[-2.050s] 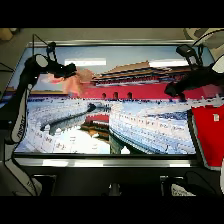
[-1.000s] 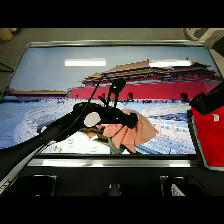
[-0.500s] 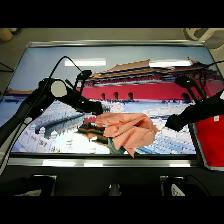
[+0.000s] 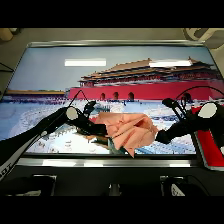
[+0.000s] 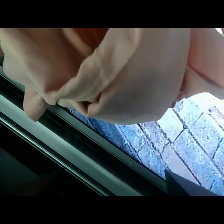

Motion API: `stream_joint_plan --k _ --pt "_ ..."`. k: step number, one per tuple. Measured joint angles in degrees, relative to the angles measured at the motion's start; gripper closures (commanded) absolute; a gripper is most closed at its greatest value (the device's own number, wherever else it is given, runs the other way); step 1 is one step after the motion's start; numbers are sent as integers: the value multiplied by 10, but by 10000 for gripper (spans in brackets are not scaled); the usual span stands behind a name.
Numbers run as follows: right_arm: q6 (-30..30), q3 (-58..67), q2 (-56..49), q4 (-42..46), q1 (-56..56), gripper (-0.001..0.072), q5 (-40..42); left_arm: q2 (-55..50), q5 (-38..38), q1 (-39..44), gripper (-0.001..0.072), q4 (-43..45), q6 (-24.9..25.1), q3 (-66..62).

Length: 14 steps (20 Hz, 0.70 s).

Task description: Fold the shirts.

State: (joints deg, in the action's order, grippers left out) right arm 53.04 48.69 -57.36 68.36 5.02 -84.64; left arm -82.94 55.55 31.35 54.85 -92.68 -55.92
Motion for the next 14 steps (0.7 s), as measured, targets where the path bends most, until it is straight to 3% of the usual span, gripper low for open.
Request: stream_joint_plan --k 5,7,10,14 --pt "-4 -23 0 -2 0 1 23 -23 -72 24 -2 -35 3 15" --pt "-8 -26 0 -2 0 -1 34 -29 -101 33 304 -44 2 16" --pt "-16 -34 0 -3 0 -5 56 -34 -134 38 685 -50 -3 17" --pt "-42 -78 -1 -23 0 -5 89 -30 -150 40 687 -57 -7 18"
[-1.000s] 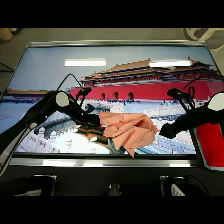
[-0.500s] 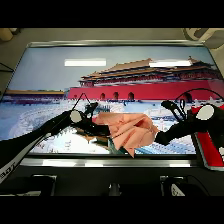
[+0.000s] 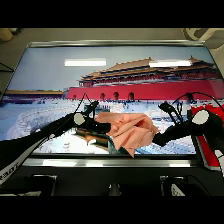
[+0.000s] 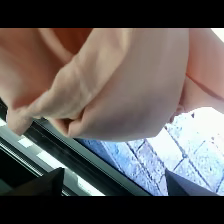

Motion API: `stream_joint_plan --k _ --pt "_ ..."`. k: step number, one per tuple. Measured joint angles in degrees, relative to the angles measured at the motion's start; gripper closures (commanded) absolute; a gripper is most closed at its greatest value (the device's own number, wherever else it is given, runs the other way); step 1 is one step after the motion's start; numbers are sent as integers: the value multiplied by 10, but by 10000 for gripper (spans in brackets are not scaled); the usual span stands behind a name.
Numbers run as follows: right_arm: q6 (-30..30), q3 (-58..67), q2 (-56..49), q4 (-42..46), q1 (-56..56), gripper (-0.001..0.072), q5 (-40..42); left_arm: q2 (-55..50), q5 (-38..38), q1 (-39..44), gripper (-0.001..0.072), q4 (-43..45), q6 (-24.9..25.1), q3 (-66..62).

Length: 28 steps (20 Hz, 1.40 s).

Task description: Fold the shirts.

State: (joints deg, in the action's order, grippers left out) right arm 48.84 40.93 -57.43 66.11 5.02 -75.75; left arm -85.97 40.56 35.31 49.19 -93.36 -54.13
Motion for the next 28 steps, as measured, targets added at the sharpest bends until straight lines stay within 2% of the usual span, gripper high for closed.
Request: stream_joint_plan --k 6,8,9,10,11,14,17,20,24,26,28 --pt "-42 -57 -40 -42 0 6 90 30 -5 0 687 -3 5 0" --pt "-59 -63 -66 -71 0 47 114 41 -5 0 687 -3 5 0" --pt "-70 -64 -78 -87 0 156 127 46 -5 0 687 -3 6 0" --pt "-83 -66 -88 -102 0 507 138 50 -5 0 687 -3 6 0" --pt "-94 -66 -94 -115 0 686 146 55 -5 0 687 -3 6 0" --pt "-123 -47 -92 -133 0 687 144 73 -6 -4 687 -3 22 -8" --pt "-141 19 -47 -139 0 686 108 112 -2 -28 688 -1 79 -50" --pt "-150 143 38 -142 0 686 78 176 2 -65 688 -1 125 -135" --pt "-149 326 150 -147 0 686 80 282 3 -110 688 14 189 -279" --pt "-134 389 190 -147 0 686 76 331 4 -124 688 42 200 -331" --pt "-115 424 217 -143 0 685 57 375 12 -134 688 93 188 -358"
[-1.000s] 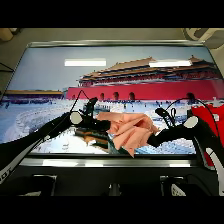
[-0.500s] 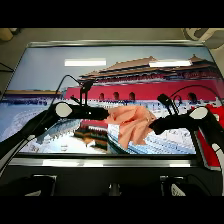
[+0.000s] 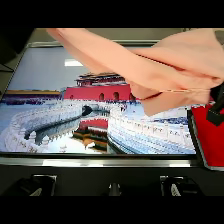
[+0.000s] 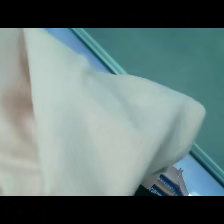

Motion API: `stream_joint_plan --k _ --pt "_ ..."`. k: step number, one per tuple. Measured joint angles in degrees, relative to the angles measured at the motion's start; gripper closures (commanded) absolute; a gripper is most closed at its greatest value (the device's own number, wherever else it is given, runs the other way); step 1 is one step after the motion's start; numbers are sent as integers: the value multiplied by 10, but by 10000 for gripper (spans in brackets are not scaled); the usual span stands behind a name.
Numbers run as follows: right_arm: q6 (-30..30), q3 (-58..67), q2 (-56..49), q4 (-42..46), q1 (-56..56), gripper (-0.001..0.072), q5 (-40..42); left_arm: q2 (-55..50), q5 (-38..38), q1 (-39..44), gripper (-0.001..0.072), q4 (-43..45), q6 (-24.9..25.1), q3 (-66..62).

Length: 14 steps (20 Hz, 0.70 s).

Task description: Fold the shirts.

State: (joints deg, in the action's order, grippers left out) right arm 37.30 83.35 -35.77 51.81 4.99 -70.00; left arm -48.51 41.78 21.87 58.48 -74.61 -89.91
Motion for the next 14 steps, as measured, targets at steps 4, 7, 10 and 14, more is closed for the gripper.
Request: stream_joint_plan --k 4,7,10,14 --pt "24 27 3 47 0 684 -96 39 79 -9 688 137 -76 -7" --pt "49 2 -34 83 0 684 -174 46 130 -10 687 193 -111 66" --pt "56 -106 -80 76 0 684 -194 46 119 -10 687 203 -148 209" --pt "42 -278 -169 69 0 670 -89 34 15 -9 687 129 -176 399"
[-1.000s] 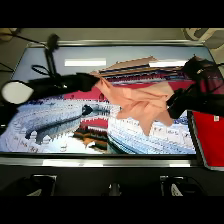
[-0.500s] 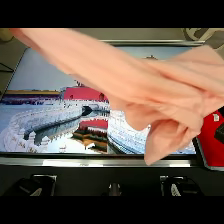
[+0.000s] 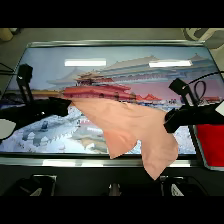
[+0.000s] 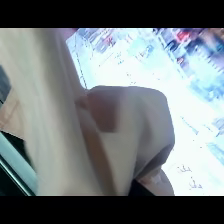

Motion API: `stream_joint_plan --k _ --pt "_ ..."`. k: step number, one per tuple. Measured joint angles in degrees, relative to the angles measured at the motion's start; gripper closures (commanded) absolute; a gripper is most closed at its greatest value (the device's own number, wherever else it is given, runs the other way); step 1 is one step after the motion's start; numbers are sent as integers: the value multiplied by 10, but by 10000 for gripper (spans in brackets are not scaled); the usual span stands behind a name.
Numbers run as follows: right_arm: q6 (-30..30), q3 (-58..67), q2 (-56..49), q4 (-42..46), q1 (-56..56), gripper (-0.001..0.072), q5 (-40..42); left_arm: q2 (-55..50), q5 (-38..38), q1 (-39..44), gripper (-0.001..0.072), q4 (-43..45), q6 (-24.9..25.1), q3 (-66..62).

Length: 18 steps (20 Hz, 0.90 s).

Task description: Fold the shirts.

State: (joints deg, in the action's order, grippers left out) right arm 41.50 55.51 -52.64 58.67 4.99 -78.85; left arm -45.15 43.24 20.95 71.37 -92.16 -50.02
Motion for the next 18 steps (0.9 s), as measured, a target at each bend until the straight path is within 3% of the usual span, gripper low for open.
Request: stream_joint_plan --k 1,2,3,7,14,17,18 --pt "0 -23 -27 -5 0 509 30 -5 -20 0 687 -20 -3 31" --pt "1 -41 -57 -13 0 190 58 -10 -39 0 687 -37 -6 58" --pt "3 -51 -83 -22 0 94 75 -14 -50 0 687 -49 -7 75" --pt "7 -39 -142 -22 7 81 61 -19 -75 -4 687 -70 -1 102" --pt "75 -78 -161 94 134 111 -49 -18 -70 -17 687 -58 7 103" --pt "81 -143 -163 94 168 124 -37 -18 -59 -18 687 -54 8 103" --pt "82 -161 -163 90 176 162 -21 -18 -57 -19 687 -54 8 103"
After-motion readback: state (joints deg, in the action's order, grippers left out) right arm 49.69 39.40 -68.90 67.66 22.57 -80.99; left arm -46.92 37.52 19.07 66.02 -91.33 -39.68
